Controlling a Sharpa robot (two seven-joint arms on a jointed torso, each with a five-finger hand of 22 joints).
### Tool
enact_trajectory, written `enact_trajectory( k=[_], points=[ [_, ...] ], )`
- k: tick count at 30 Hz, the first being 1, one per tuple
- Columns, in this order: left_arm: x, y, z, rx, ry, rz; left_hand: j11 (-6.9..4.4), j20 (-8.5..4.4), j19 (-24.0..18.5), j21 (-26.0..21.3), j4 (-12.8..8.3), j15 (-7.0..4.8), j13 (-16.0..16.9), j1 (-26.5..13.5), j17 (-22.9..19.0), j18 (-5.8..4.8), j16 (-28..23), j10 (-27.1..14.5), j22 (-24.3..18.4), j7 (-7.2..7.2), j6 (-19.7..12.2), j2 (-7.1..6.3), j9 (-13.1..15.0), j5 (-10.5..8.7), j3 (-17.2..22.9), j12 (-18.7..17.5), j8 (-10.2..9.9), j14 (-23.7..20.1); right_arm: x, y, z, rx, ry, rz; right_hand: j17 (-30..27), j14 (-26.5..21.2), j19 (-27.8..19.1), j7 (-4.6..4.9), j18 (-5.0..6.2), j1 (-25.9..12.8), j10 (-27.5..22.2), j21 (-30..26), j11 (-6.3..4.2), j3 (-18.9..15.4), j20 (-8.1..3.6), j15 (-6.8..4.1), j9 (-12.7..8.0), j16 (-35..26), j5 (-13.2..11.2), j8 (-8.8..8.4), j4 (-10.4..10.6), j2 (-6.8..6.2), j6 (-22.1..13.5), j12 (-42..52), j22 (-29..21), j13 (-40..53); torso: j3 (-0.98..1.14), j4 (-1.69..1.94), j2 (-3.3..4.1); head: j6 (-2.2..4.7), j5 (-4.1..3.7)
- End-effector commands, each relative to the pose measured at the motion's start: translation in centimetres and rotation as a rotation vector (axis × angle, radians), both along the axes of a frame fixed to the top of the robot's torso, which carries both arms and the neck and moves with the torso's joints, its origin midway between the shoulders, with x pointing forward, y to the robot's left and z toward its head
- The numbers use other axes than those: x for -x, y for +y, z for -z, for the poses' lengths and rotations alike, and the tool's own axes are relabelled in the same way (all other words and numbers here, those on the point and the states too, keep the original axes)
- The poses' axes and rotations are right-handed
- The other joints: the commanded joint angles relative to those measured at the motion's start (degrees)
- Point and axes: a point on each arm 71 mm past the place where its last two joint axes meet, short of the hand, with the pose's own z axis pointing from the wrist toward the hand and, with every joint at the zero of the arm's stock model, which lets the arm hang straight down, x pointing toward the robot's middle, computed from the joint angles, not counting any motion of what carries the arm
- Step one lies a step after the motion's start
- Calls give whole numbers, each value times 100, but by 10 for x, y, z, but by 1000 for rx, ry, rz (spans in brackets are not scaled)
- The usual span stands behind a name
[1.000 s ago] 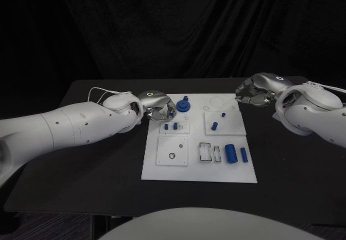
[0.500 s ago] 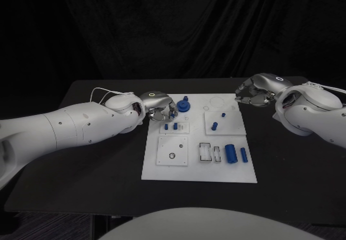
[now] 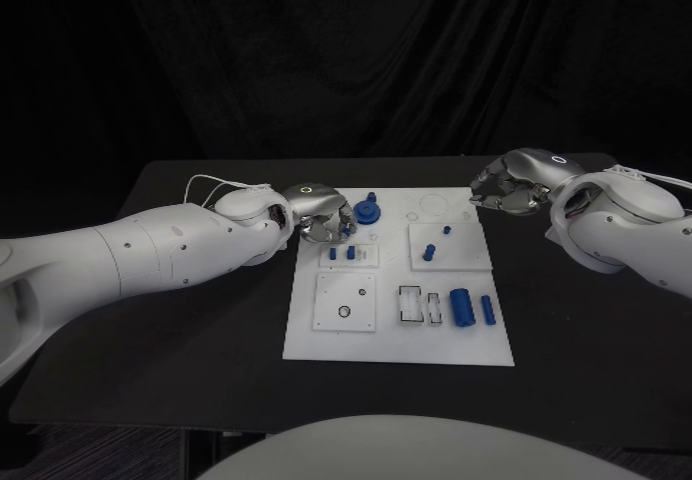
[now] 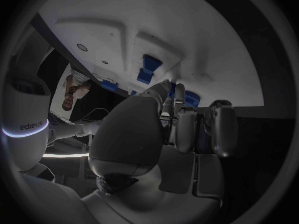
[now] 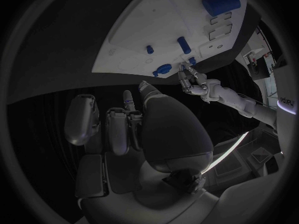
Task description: Assemble the parts on the task board
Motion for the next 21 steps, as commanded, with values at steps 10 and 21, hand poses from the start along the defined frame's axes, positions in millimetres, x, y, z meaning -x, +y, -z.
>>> enact_trajectory(
  k=[10,21],
  points=[
    [0,3,5,-22,34,-18,134,38,-191,-231,87,87,-100,-112,-168,-12,-132,-571,1049,-213,-486,-101,-167,-121,-59,-357,-288,-155,1,-2,4,8,13,12,994,411,-57,-2,84,29,151,-17,34,33,-2,36,-7,-39,10,-32,-5,13,39,-11,916,1126,4,-1,10,-1,7],
    [-1,10,0,17,-37,-33,263,158,-407,-567,100,204,-295,-126,-348,56,-224,-1378,962,-569,-1489,-149,-517,-295,-208,-673,-294,-326,2,-4,4,6,12,15,986,408,-62,-4,86,29,128,-32,34,34,-2,36,-13,-49,8,-39,-6,8,35,-33,911,1104,2,6,9,-1,15]
  ],
)
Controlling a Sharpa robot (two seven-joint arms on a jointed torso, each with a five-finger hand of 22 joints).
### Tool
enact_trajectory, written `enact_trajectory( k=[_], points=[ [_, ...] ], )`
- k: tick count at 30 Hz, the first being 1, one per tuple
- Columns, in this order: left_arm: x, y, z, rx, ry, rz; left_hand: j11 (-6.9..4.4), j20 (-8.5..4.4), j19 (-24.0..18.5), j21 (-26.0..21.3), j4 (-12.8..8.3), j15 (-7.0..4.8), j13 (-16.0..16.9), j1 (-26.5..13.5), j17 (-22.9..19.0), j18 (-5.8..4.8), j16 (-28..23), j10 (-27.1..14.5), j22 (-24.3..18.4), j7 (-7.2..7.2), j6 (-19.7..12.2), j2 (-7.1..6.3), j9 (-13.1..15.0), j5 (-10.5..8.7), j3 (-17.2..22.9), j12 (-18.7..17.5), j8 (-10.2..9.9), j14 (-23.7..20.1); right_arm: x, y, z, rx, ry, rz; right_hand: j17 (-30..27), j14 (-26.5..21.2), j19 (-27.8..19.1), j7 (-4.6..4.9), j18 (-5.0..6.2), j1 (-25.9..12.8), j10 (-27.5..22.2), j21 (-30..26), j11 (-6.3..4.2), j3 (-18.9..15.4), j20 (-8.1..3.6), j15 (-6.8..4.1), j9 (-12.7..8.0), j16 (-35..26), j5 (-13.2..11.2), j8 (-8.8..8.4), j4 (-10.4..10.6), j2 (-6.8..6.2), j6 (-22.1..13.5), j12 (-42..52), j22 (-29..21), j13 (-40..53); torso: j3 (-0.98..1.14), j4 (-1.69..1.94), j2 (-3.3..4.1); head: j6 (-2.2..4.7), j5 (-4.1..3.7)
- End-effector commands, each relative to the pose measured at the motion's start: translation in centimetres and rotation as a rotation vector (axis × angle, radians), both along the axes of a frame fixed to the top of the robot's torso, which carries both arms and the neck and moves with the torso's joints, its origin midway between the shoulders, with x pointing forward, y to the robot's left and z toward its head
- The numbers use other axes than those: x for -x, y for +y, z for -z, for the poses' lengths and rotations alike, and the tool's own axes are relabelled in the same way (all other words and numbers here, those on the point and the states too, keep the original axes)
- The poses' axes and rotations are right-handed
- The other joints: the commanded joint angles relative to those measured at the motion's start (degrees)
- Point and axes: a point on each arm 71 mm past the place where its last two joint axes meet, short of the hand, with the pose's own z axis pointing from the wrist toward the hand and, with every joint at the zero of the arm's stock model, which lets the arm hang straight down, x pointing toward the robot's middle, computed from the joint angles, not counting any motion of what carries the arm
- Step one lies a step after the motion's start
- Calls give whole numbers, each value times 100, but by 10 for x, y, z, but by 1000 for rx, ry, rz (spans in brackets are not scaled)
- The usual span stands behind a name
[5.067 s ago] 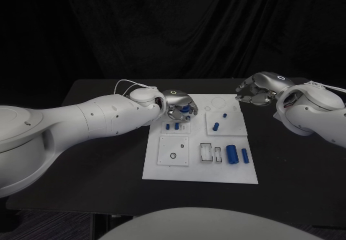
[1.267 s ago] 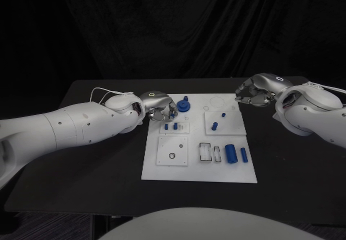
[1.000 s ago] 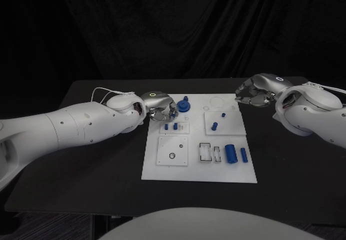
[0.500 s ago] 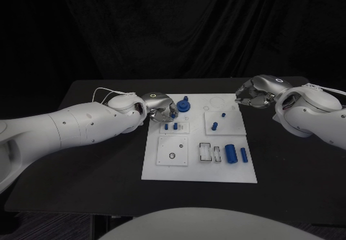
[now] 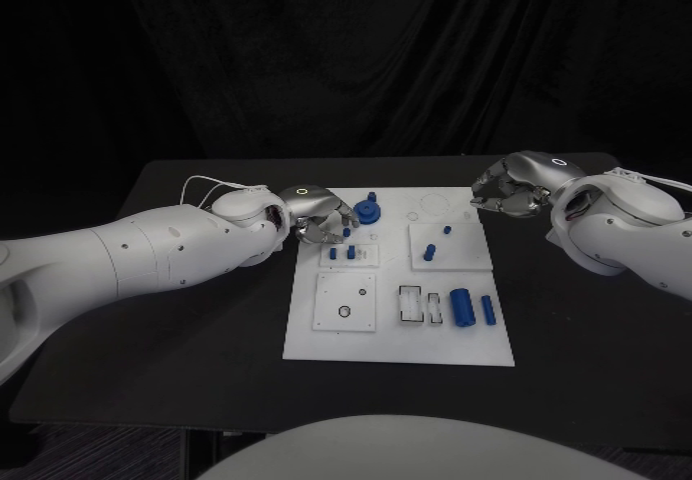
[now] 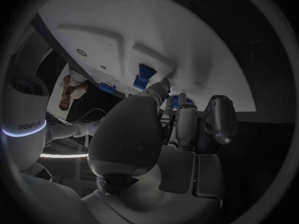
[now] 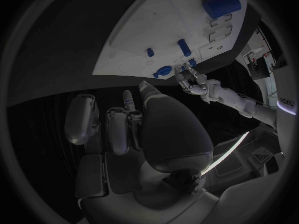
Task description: Assemble the parts on the task board
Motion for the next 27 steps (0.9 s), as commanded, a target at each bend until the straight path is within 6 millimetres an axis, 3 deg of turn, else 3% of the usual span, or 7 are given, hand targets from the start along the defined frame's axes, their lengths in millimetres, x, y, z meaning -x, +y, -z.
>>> enact_trajectory(
  k=[1,11,13,14,16,18,27],
  points=[
    [0,2,-5,42,-70,-10,7,8,-57,-56,-10,17,-7,31,2,60,-15,-134,959,-76,-183,5,-77,2,-63,-23,-11,-43,1,-2,1,4,4,12,986,408,-42,-4,85,29,128,-32,34,34,18,36,-8,-9,8,-39,-5,8,34,-33,912,1104,-1,3,-1,-1,11],
    [-4,38,-17,99,-235,-99,22,50,-957,-1275,-168,56,4,163,-1070,295,-750,-546,611,-81,-286,86,-288,230,-141,270,26,-966,4,-5,-4,-15,-24,5,819,334,-164,20,141,108,-349,-370,57,97,33,52,-41,-225,67,-46,-41,-45,90,-500,820,677,-6,-2,-6,-1,94],
    [-3,50,-20,106,-269,-109,6,80,-1707,-2236,-202,84,15,175,-2033,447,-1552,-772,342,-79,-250,104,-338,234,-159,403,25,-1945,5,-4,-9,-26,-45,-4,771,311,-197,37,156,151,-525,-464,65,132,40,67,-45,-288,124,-34,-59,-64,135,-682,795,524,-7,-4,-5,-1,132],
    [-3,54,-21,111,-285,-111,38,109,-2864,-3570,-182,172,28,181,-2970,618,-2860,-989,-18,-15,-175,147,-365,289,-99,522,40,-3452,5,-4,-12,-29,-53,-7,748,302,-204,56,163,211,-833,-502,75,181,42,80,-15,-318,343,31,-91,-100,268,-996,786,258,-8,-1,-5,-1,144],
    [1,68,-26,132,-351,-109,47,130,-3500,-3949,-198,291,30,196,-3288,543,-3703,-1202,-59,86,-31,107,-366,372,-68,614,93,-4477,5,-2,-22,-39,-82,-20,732,301,-201,65,165,399,-1337,-550,91,360,49,83,79,-341,1027,157,-203,-205,495,-1562,779,-205,-8,-1,-5,-1,167],
    [6,80,-30,146,-395,-113,-441,-81,-5080,-4836,-268,108,48,293,-3668,518,-4503,-1407,-242,97,256,208,-393,519,-31,883,147,-5652,3,1,-30,-44,-103,-32,712,292,-206,69,169,500,-1565,-586,100,496,51,87,135,-368,1466,205,-273,-297,565,-1825,775,-411,-8,0,-5,-1,158],
    [27,115,-39,364,-290,-125,-259,-139,-5667,-5929,332,91,-210,-393,-4540,463,-5344,-2123,-930,138,224,457,-605,370,-400,1379,0,-6139,-1,11,-49,-6,-76,-41,215,-123,-783,98,363,599,-4079,-1778,316,1106,126,209,346,-1085,1986,196,-438,-698,264,-4279,521,-2223,-3,-11,3,-1,172]
  ],
)
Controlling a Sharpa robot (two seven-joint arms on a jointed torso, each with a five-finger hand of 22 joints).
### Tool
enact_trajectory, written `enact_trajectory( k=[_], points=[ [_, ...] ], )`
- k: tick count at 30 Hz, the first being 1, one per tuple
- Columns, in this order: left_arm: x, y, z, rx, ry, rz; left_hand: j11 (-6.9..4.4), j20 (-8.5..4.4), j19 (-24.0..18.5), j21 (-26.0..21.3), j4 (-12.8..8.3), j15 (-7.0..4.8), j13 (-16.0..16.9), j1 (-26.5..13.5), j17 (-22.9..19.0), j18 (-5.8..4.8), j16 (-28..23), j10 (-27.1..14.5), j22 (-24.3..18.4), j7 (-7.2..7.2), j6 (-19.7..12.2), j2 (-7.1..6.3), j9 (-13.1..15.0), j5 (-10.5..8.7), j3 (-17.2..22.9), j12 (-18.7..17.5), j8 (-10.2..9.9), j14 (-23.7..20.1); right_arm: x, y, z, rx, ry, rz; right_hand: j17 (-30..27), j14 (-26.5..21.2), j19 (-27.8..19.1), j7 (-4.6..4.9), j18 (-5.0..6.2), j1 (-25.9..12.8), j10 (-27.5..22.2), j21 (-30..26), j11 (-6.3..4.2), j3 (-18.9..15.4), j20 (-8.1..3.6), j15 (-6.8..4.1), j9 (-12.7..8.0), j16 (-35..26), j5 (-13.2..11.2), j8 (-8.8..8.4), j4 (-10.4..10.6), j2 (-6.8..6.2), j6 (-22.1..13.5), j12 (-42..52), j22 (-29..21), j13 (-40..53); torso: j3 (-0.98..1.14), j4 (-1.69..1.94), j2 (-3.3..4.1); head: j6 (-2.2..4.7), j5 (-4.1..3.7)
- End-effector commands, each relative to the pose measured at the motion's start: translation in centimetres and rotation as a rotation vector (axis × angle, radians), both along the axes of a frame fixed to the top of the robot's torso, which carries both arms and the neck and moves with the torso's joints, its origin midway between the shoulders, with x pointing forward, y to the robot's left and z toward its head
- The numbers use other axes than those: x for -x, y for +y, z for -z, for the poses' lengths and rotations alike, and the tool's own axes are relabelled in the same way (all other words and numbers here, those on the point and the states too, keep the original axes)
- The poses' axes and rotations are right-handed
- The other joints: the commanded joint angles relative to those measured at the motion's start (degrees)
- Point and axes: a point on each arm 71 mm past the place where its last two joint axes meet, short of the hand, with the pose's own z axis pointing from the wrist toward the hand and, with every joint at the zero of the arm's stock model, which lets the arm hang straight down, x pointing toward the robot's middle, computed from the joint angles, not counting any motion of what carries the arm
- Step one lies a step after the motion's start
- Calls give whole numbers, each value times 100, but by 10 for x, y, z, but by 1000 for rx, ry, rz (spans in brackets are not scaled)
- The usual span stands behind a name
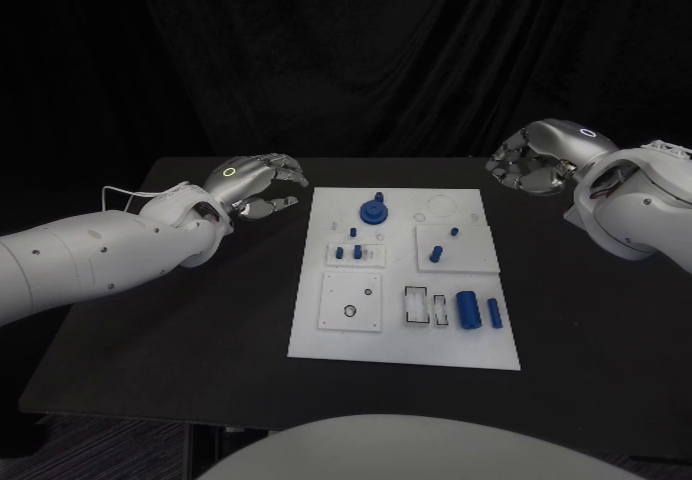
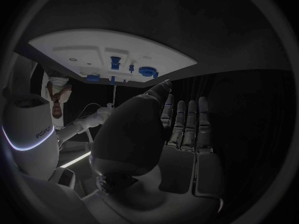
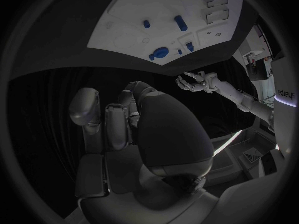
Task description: Assemble the parts on the task board
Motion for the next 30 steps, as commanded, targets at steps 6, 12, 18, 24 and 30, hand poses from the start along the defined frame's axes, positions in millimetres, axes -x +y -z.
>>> enact_trajectory(
  k=[6,12,18,24,30],
  points=[
    [16,2,-5,580,356,153,180,13,-900,-1255,875,122,-1429,-768,-1864,-98,-2297,-760,-1531,236,-547,335,-543,370,-700,-979,-21,-1113,2,13,4,111,26,-35,-218,-558,-736,-50,253,-301,-1479,-1280,415,159,199,278,191,-914,-502,-91,-8,-179,-608,-1323,398,-1004,-10,22,15,-1,22],
    [27,0,2,1041,633,237,100,370,-1920,-1395,866,475,-2523,-1068,-2718,-149,-2856,-1591,-4290,177,-2267,859,-1395,527,-1629,-2654,-140,-1839,9,22,18,187,-18,-96,-373,-643,-728,-165,274,-469,-1799,-1443,505,-10,311,346,67,-974,-978,-429,13,-220,-995,-1999,377,-1822,-53,55,44,-1,-110],
    [41,-10,11,1261,739,300,254,501,-1914,-1392,847,589,-2634,-919,-2718,-156,-2856,-1646,-4642,-217,-2865,1161,-1725,449,-2154,-2918,-194,-1839,15,24,33,196,31,-110,-491,-682,-666,-142,273,-265,-1605,-1407,536,238,282,323,29,-1001,478,-468,-265,-212,-817,-2348,435,-2504,-96,109,79,-1,-310],
    [50,-17,15,1317,775,331,325,539,-1890,-1387,821,658,-2630,-731,-2718,-169,-2856,-1616,-4710,-127,-2841,1249,-1773,528,-2260,-2927,-191,-1839,17,23,42,193,72,-111,-525,-670,-668,-162,267,-418,-1439,-1381,539,240,298,343,20,-974,-85,-508,-268,-211,-797,-2387,426,-2751,-146,165,125,-1,-478],
    [52,-15,16,1332,775,331,392,556,-1872,-1384,710,683,-2623,-528,-2718,-177,-2856,-1575,-4765,-129,-2832,1252,-1806,594,-2317,-2909,-191,-1839,17,22,47,168,90,-103,-488,-571,-540,-159,238,-591,-1163,-1221,525,124,314,349,44,-853,-731,-493,-185,-193,-699,-2328,453,-2923,-219,191,167,-1,-610]
  ],
)
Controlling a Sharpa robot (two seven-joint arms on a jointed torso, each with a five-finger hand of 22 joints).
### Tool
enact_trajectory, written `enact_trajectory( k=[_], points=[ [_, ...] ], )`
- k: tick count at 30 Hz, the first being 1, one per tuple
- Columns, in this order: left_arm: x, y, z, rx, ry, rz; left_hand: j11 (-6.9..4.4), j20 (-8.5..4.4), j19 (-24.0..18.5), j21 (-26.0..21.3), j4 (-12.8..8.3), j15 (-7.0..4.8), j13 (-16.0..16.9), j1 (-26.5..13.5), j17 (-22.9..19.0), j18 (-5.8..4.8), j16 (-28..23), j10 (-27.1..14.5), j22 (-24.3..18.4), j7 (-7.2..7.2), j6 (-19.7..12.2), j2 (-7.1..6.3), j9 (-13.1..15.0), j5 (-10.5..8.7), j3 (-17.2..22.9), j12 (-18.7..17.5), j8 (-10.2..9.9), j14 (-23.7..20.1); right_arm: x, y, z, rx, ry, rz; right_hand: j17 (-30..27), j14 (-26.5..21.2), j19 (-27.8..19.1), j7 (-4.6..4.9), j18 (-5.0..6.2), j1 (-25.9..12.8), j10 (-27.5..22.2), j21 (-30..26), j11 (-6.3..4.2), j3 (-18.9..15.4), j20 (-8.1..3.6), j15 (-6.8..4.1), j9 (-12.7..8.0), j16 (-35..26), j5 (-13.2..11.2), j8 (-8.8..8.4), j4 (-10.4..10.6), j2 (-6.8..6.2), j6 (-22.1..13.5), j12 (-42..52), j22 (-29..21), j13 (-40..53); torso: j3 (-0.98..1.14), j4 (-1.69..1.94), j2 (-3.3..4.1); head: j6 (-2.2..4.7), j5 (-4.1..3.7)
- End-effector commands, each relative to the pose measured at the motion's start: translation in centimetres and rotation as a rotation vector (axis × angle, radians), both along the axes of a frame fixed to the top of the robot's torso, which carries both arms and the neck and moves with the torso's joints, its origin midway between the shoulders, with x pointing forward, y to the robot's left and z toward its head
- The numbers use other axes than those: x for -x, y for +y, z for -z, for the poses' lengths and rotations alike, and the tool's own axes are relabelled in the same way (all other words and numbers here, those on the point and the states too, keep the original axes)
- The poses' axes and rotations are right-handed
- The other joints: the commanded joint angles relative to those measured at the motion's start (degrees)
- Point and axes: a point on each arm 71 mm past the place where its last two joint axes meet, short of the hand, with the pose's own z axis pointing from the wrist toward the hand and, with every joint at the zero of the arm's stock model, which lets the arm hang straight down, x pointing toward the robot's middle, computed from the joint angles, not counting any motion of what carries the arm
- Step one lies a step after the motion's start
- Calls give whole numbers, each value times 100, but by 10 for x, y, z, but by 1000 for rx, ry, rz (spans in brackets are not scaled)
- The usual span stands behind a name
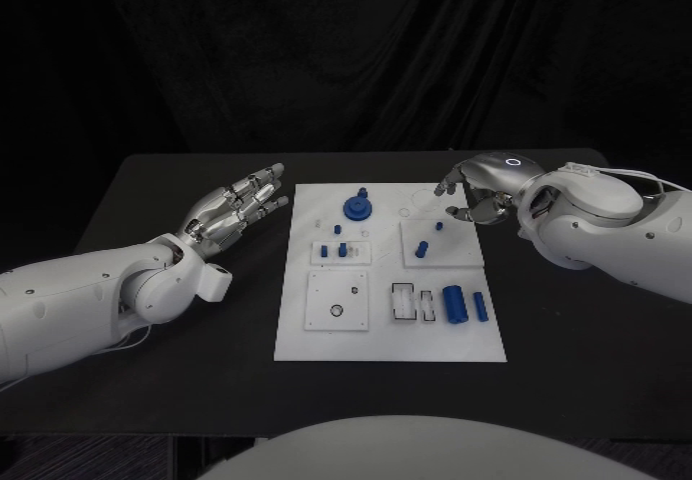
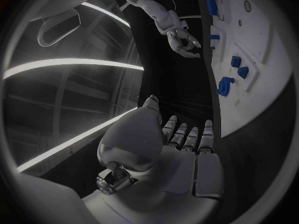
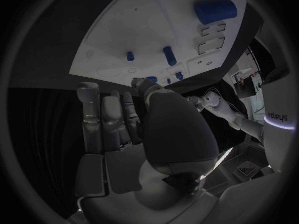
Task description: Assemble the parts on the task board
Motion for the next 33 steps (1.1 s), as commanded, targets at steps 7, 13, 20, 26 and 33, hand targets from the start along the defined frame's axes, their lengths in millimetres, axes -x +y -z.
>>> enact_trajectory(
  k=[7,13,20,26,33],
  points=[
    [6,2,-14,180,-120,-5,80,54,-2,1,-63,60,8,123,-5,-47,-20,5,-36,-13,-5,-11,-21,41,-36,-13,-19,4,-1,0,12,-4,55,10,61,116,157,38,-5,-73,233,195,-11,-42,3,3,38,118,-36,-2,35,16,105,60,493,-101,-135,68,46,-1,-216],
    [8,0,-14,189,-115,4,104,57,2,1,-100,79,8,169,-5,-61,-20,10,-62,-28,-9,-6,-31,63,-57,-16,-20,4,1,0,22,1,81,13,19,107,160,31,3,-111,317,150,-28,-67,-4,-8,49,87,-92,-3,61,6,117,86,483,-132,-170,78,20,-1,-256],
    [9,-1,-13,193,-101,17,156,165,36,10,-228,230,10,277,-3,-108,-18,23,-95,-5,-3,35,-50,185,-100,-18,-17,8,0,-2,27,0,83,21,16,122,184,42,-1,-116,420,155,-47,-67,-11,-13,77,101,8,23,75,9,181,136,485,-153,-171,65,2,-1,-257],
    [10,-2,-11,197,-95,24,181,216,51,12,-290,289,11,316,10,-118,-4,30,-115,-6,-9,52,-56,229,-121,-15,-17,43,-1,-2,30,5,91,25,21,150,232,48,-12,-106,589,209,-84,-57,-22,-23,139,131,82,73,70,9,274,248,503,-141,-164,82,-5,-1,-287],
    [11,-4,-8,202,-84,34,213,242,59,12,-357,305,10,351,10,-110,-4,28,-136,-7,-20,44,-61,313,-147,-22,-18,43,-4,-3,35,16,100,34,-17,136,226,44,-4,-78,530,155,-85,-57,-43,-52,238,103,78,168,42,9,420,250,495,-152,-163,74,-1,-1,-279]
  ],
)
